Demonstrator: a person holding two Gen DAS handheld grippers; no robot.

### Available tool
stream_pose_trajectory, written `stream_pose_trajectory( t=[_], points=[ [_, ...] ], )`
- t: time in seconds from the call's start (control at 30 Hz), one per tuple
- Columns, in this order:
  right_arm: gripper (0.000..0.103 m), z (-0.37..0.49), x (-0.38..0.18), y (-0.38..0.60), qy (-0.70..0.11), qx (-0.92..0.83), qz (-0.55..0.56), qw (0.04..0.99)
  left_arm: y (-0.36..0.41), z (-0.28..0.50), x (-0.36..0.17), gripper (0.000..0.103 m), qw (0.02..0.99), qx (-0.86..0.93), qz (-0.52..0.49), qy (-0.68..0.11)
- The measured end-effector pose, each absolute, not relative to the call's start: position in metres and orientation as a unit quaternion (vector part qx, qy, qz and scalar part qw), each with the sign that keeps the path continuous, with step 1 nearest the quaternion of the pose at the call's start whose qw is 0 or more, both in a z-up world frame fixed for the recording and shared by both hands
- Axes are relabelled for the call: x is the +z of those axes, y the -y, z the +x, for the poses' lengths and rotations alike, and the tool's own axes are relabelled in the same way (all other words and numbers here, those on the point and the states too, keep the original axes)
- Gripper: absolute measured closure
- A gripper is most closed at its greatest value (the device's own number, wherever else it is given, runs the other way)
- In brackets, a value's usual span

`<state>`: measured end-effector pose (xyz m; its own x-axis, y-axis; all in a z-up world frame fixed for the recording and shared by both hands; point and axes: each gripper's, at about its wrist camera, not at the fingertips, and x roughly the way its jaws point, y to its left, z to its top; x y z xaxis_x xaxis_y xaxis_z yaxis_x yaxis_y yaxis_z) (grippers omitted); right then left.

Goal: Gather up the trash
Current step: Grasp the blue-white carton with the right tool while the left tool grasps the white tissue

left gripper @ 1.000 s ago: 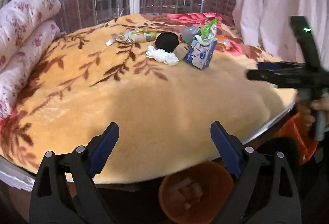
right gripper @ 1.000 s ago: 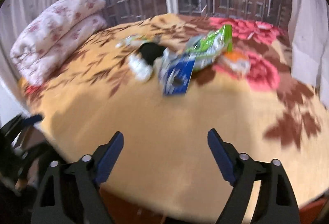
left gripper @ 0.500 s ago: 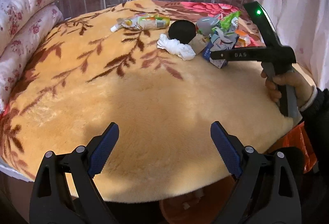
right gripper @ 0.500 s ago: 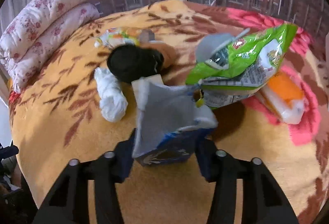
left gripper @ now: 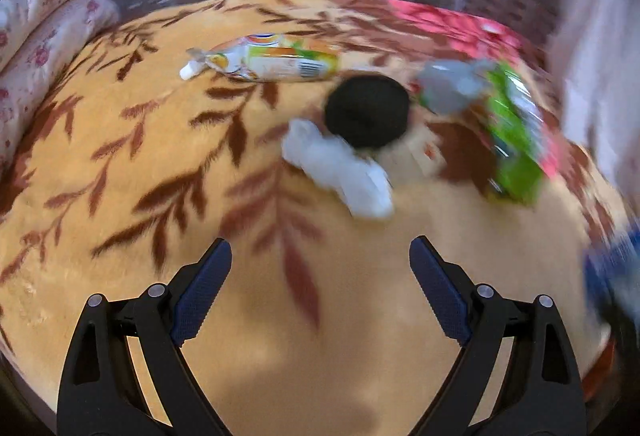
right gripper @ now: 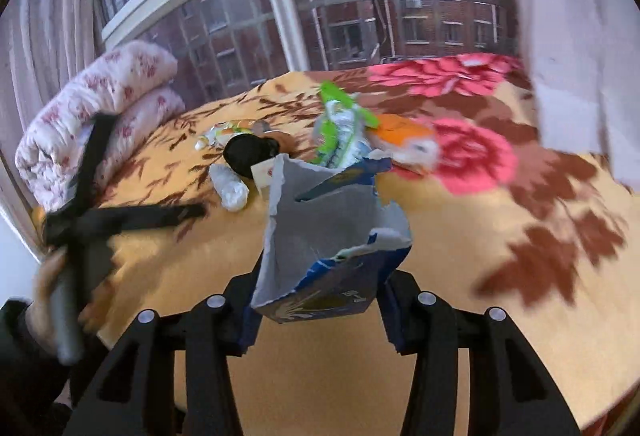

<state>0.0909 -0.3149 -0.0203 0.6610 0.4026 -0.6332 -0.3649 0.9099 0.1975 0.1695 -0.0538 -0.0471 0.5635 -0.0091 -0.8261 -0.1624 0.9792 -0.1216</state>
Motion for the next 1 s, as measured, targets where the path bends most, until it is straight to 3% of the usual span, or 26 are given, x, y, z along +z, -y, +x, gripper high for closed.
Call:
stream_pose_trajectory(
  t=[0.27, 0.37, 0.43, 0.5, 0.77, 1.0],
  points=[
    [0.054, 0.059, -0.021, 0.346, -0.357, 0.222, 0.05, 0.906, 0.04, 0.23, -0.071, 0.015, 0.851, 0.09, -0.184, -0.484],
    [0.054, 0.058, -0.027, 0.347, -0.359, 0.227, 0.057, 0.903, 0.043, 0.245, -0.085, 0.025, 0.842, 0.12, -0.158, -0.502],
    [0.054, 0.058, -0.029, 0.346, -0.359, 0.235, 0.064, 0.901, 0.052, 0.244, -0.083, 0.04, 0.85, 0.133, -0.123, -0.495],
    [0.054, 0.058, -0.029, 0.344, -0.355, 0.239, 0.067, 0.901, 0.058, 0.24, -0.079, 0.062, 0.861, 0.124, -0.109, -0.482],
    [0.054, 0.055, -0.023, 0.331, -0.354, 0.265, 0.065, 0.895, 0.061, 0.188, -0.047, 0.066, 0.89, 0.1, -0.087, -0.437],
    [0.054, 0.016, -0.018, 0.316, -0.365, 0.283, 0.037, 0.886, 0.074, 0.076, -0.011, 0.066, 0.914, 0.042, 0.002, -0.404]
  ],
)
